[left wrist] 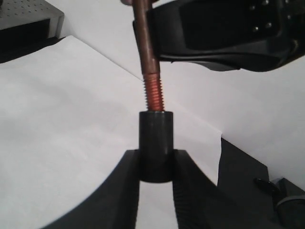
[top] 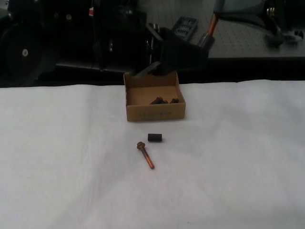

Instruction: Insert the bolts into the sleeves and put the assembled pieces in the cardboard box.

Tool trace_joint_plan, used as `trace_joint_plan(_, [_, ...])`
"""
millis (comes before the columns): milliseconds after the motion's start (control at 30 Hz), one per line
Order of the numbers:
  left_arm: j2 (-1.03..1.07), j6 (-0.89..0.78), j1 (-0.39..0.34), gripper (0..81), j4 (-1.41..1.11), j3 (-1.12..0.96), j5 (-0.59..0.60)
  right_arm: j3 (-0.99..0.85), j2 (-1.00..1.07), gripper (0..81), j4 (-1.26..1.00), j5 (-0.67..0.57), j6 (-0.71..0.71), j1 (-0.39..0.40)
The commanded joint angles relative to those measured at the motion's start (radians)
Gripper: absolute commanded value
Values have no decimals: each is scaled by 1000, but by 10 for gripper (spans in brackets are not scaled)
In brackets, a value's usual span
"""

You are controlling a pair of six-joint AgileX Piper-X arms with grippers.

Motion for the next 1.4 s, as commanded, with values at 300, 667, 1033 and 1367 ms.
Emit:
trace_joint_plan(300, [-16, -5, 1, 7, -31, -3, -51, -3, -17, 28, 4, -43, 9, -2])
trace_joint_plan(667, [-16, -6, 1, 7, -117, -3, -35, -3, -17, 28, 25, -172, 1, -2])
trace_joint_plan(1033, [-16, -6, 1, 7, -117, -3, -35, -3, -17, 23, 25, -214, -56, -2])
trace_joint_plan(1367, [-16, -3, 1, 7, -156, -3, -18, -3, -17, 398, 38, -218, -60, -4])
